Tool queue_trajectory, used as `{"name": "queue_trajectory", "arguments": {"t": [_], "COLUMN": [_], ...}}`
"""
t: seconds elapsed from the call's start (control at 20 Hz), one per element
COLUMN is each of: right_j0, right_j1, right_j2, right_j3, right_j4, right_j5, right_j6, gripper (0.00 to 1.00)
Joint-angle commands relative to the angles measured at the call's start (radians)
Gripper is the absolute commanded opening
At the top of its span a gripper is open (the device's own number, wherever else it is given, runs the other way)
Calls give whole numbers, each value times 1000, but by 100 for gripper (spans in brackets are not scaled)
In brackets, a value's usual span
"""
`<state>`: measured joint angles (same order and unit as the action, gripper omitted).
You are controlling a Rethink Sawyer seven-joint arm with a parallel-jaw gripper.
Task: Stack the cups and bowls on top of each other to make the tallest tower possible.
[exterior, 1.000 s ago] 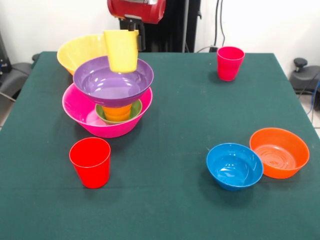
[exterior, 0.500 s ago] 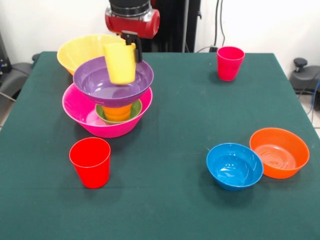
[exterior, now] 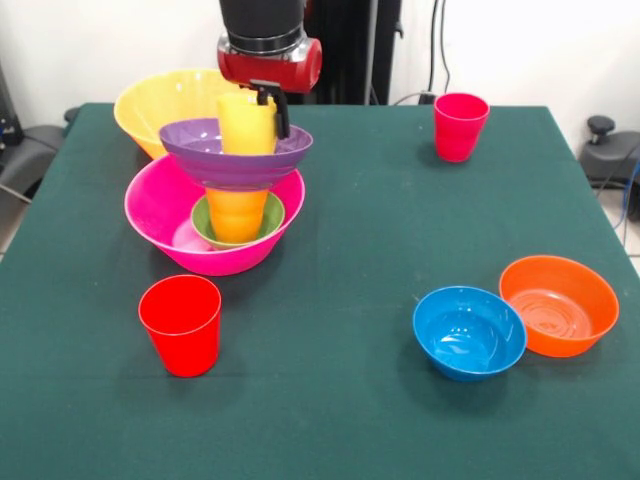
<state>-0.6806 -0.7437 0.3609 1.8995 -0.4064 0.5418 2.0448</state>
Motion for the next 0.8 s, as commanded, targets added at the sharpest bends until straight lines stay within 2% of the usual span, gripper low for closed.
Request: {"name": "queue_trajectory", "arguments": {"t": [0.05,0.8], "right_j0": [-2,-6], "right_j1": [55,53], "right_j2": [-8,0], "right_j3": [55,46], "right_j4": [-92,-84], "right_j5": [-106,-106], "right_j6": [-12,-12], "gripper": [0,0]}}
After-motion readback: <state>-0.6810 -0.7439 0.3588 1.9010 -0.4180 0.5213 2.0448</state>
